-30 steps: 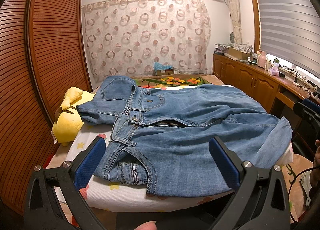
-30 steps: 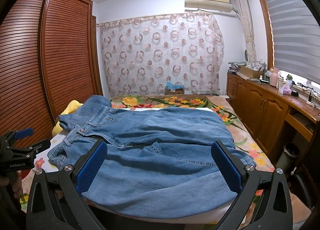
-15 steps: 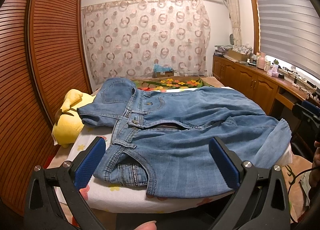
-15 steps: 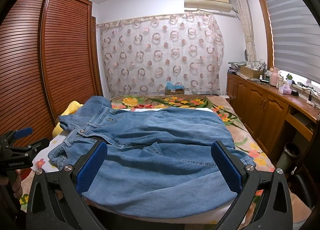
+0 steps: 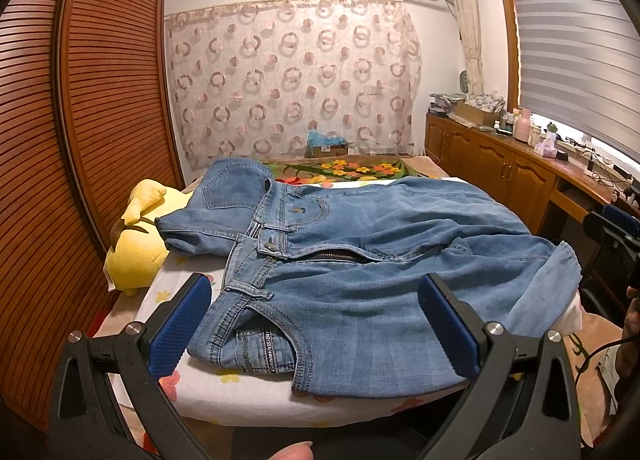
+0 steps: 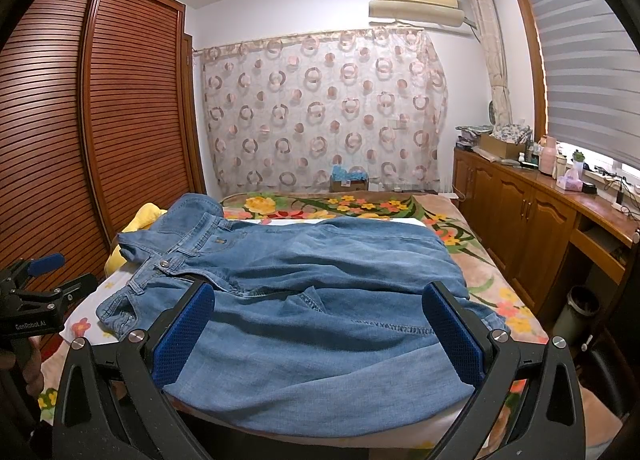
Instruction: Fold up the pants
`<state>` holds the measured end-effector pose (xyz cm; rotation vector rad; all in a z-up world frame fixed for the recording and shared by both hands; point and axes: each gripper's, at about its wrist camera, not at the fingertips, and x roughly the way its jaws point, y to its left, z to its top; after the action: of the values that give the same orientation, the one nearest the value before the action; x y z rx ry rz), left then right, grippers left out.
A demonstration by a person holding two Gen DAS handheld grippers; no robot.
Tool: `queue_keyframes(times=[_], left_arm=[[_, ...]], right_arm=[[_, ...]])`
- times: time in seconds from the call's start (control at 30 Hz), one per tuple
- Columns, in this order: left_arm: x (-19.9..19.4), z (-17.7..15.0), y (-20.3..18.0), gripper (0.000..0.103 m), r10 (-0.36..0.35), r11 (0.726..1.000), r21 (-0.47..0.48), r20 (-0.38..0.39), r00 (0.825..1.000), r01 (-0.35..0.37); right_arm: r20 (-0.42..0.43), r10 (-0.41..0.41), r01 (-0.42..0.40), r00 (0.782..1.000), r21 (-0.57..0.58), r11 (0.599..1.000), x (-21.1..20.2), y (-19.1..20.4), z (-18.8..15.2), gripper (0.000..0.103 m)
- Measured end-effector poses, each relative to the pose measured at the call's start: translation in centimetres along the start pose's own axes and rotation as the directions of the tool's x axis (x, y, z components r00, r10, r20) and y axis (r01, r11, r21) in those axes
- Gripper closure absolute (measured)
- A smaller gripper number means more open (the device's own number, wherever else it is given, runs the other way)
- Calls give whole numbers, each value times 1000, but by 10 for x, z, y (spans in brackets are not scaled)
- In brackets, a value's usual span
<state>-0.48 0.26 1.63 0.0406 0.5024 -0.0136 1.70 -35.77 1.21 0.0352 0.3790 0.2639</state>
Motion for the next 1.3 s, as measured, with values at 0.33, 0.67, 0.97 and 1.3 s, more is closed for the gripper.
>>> queue_keyframes(times=[0.33, 0.67, 0.97, 1.3], left_arm=[[-5, 6, -1, 0, -7, 1000, -5, 1, 1000, 7], [14, -1, -1, 0, 4, 1000, -2, -72, 997, -4], [47, -22, 15, 0, 14, 1000, -3, -143, 990, -14], [67, -35, 43, 0, -29, 1000, -3, -172, 985, 29]], right_arm=[[1, -1, 1, 1000, -2, 1000, -1, 1, -1, 0], [-47, 2, -3, 999, -10, 1000, 16, -4, -9, 0], [-118, -31, 27, 993, -31, 999, 38, -16, -10, 0], [-217, -72, 60, 974, -63, 996, 59, -15, 1, 3]])
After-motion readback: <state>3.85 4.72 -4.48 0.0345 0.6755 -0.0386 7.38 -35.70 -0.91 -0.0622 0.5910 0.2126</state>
